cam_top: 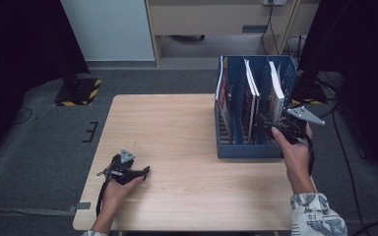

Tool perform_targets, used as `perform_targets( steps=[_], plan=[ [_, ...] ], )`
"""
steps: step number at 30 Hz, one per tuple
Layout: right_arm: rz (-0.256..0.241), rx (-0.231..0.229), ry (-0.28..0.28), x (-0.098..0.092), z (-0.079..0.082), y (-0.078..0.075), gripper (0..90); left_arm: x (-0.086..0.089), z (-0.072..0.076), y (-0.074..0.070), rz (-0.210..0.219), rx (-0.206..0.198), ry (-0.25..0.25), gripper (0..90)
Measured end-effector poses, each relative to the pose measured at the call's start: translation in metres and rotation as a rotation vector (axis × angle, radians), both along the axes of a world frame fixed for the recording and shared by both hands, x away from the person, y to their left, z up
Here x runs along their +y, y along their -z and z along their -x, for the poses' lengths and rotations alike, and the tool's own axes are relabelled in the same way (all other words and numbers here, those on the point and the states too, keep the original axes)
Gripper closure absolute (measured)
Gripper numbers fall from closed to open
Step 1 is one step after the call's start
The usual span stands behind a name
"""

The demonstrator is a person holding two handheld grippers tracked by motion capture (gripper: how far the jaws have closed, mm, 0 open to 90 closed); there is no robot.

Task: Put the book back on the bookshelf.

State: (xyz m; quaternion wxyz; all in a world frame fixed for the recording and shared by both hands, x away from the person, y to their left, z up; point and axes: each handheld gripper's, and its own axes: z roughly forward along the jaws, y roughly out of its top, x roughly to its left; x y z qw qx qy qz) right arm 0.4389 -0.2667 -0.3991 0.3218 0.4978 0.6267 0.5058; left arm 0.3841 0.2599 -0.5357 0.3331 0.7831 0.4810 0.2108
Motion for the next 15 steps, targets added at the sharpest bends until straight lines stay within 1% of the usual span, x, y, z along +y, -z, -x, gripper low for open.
perform_targets(
  steps=[2, 11, 15],
  plan=[
    [-0.009, 0.005, -0.006, -0.001, 0.004, 0.001, 9.9, 0.000, 0.000, 0.000, 0.000, 0.000, 0.000, 14.3],
    [-0.017, 0.020, -0.027, 0.002, 0.013, 0.007, 10.0, 0.000, 0.000, 0.000, 0.000, 0.000, 0.000, 14.3],
    [-0.020, 0.020, -0.033, 0.005, 0.016, 0.009, 10.0, 0.000, 0.000, 0.000, 0.000, 0.000, -0.001, 14.3]
  ],
)
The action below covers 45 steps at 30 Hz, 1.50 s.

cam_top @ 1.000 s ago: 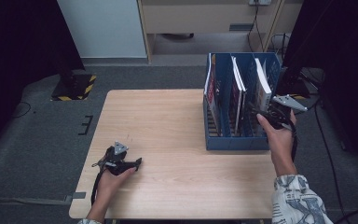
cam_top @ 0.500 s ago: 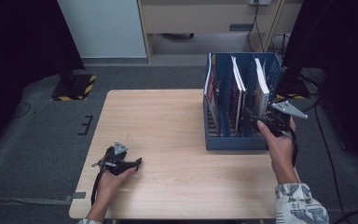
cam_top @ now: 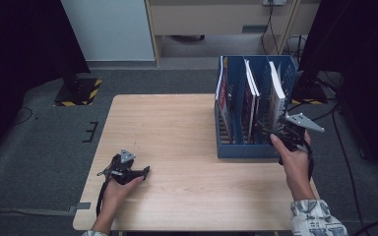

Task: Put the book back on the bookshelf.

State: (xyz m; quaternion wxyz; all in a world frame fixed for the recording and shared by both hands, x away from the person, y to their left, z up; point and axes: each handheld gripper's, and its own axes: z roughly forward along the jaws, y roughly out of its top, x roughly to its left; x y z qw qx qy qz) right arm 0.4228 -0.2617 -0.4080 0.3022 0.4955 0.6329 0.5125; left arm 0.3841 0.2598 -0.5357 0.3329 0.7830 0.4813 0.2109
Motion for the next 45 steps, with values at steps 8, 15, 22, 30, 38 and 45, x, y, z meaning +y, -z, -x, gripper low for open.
perform_targets(
  steps=[8, 15, 22, 30, 38, 45],
  plan=[
    [-0.024, 0.019, -0.039, 0.012, 0.009, 0.004, 9.5, 0.000, 0.000, 0.000, 0.000, 0.000, 0.000, 14.3],
    [-0.022, 0.031, -0.075, 0.024, 0.015, 0.009, 9.3, 0.000, 0.000, 0.000, 0.000, 0.000, 0.000, 14.3],
    [-0.022, 0.043, -0.126, 0.043, 0.024, 0.016, 9.2, 0.000, 0.000, 0.000, 0.000, 0.000, 0.000, 14.3],
    [0.021, 0.079, -0.191, 0.072, 0.032, 0.029, 9.0, 0.000, 0.000, 0.000, 0.000, 0.000, 0.000, 14.3],
    [0.038, 0.120, -0.229, 0.090, 0.036, 0.042, 9.1, 0.000, 0.000, 0.000, 0.000, 0.000, 0.000, 14.3],
    [0.034, 0.138, -0.250, 0.094, 0.038, 0.047, 9.2, 0.000, 0.000, 0.000, 0.000, 0.000, -0.001, 14.2]
  ],
)
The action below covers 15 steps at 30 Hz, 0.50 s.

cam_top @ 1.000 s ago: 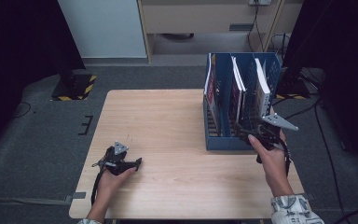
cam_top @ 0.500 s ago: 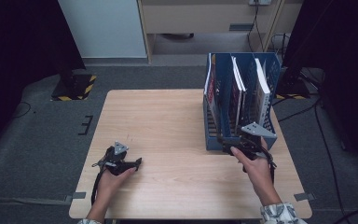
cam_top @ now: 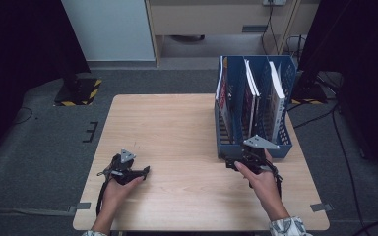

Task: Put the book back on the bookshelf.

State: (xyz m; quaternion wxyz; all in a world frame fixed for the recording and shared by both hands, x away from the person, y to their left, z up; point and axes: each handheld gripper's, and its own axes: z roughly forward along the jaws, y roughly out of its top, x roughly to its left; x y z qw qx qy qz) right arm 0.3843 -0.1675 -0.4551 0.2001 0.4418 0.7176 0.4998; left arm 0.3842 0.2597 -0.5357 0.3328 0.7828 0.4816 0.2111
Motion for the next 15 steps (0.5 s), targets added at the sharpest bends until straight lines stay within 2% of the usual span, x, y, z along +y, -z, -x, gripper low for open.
perform_targets(
  steps=[4, 14, 15],
  plan=[
    [0.006, 0.010, -0.016, 0.004, 0.003, 0.003, 9.2, 0.000, 0.000, 0.000, 0.000, 0.000, 0.000, 14.2],
    [0.055, 0.072, -0.095, 0.019, 0.012, 0.017, 11.0, -0.001, 0.000, 0.000, 0.003, -0.001, -0.005, 14.2],
    [0.075, 0.079, -0.116, 0.024, 0.014, 0.020, 11.4, -0.001, 0.000, 0.000, 0.002, -0.001, -0.005, 14.2]
  ],
)
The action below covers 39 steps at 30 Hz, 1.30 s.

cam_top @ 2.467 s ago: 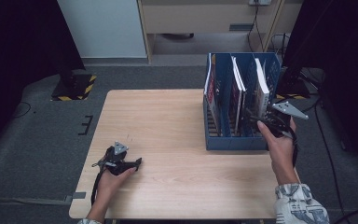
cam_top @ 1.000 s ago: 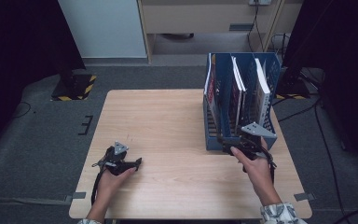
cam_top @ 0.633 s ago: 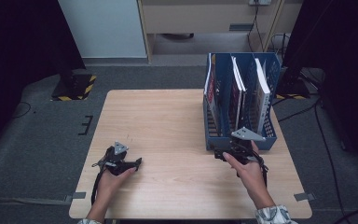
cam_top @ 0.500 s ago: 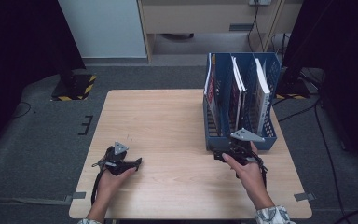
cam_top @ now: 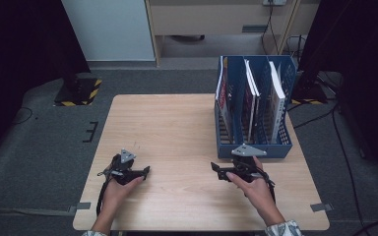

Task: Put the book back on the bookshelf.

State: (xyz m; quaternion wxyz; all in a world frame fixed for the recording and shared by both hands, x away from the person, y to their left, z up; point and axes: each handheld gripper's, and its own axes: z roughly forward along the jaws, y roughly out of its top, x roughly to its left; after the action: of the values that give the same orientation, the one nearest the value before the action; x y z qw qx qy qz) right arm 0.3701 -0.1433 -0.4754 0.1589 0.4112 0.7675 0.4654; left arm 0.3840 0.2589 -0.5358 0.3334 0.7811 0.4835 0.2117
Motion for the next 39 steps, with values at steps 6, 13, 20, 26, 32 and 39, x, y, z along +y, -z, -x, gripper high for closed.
perform_targets(
  steps=[6, 13, 20, 26, 32, 39],
  plan=[
    [0.043, 0.035, -0.057, 0.018, 0.005, 0.011, 11.4, 0.000, 0.000, 0.000, 0.000, 0.000, 0.000, 14.2],
    [0.081, 0.066, -0.113, 0.044, 0.003, 0.024, 11.4, 0.000, 0.000, 0.000, 0.000, 0.000, -0.001, 14.1],
    [0.089, 0.090, -0.136, 0.065, -0.008, 0.033, 11.4, 0.000, 0.000, 0.000, 0.000, 0.000, -0.001, 14.1],
    [0.096, 0.088, -0.125, 0.084, -0.025, 0.036, 12.0, 0.000, 0.000, 0.000, 0.000, 0.000, 0.000, 14.1],
    [0.110, 0.091, -0.108, 0.103, -0.037, 0.043, 16.2, 0.000, 0.000, 0.000, 0.000, 0.000, 0.000, 14.1],
    [0.111, 0.104, -0.094, 0.114, -0.042, 0.050, 13.8, 0.000, 0.000, 0.000, 0.000, 0.000, 0.000, 14.1]
  ],
)
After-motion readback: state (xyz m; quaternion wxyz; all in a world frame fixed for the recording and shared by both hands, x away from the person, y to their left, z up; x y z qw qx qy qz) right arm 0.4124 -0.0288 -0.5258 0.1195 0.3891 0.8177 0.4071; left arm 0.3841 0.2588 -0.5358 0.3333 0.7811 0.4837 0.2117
